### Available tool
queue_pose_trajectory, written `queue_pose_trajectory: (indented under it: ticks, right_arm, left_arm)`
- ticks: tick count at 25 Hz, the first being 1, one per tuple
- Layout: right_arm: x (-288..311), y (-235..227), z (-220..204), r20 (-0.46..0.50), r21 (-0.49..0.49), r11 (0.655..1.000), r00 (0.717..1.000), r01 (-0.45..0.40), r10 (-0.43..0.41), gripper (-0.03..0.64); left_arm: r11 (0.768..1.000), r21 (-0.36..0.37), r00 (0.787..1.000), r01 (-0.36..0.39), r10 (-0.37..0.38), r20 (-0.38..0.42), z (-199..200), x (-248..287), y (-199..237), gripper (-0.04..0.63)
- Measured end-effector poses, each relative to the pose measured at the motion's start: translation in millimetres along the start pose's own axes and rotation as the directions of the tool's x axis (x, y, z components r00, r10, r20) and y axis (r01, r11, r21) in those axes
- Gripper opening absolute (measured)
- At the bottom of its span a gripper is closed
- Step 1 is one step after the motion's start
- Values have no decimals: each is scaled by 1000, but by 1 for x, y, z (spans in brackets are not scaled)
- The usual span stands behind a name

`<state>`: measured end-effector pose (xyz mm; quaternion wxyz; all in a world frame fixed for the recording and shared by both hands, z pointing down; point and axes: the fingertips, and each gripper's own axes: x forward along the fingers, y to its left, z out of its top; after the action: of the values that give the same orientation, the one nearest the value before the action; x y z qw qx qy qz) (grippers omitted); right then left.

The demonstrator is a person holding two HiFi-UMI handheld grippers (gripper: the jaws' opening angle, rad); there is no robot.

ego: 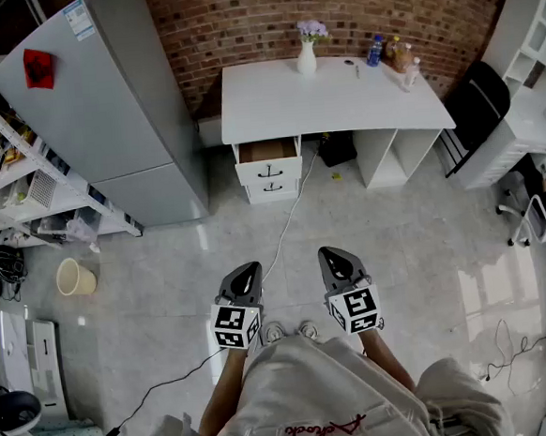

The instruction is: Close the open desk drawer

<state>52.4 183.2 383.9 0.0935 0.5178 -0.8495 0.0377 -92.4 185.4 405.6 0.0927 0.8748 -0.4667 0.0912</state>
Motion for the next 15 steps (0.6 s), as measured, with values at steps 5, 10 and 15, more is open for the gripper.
queue_pose_trajectory:
  ticks: [5, 10, 15]
  right_arm:
    - [-8, -7, -3, 1, 5, 1000, 1000, -11, 11, 18]
    - [-15, -15, -7, 6, 5, 1000, 1000, -26, 26, 18]
    - [-25, -29, -13, 23, 26, 999, 999, -33, 33, 18]
  left_arm:
    - [1000, -2, 1000, -5, 5, -6, 1, 4, -10, 12]
    - [1000, -3, 1000, -14, 14, -12, -1, 11, -20, 12]
    - [1000, 8, 1000, -13, 13, -19, -2, 17, -33, 12]
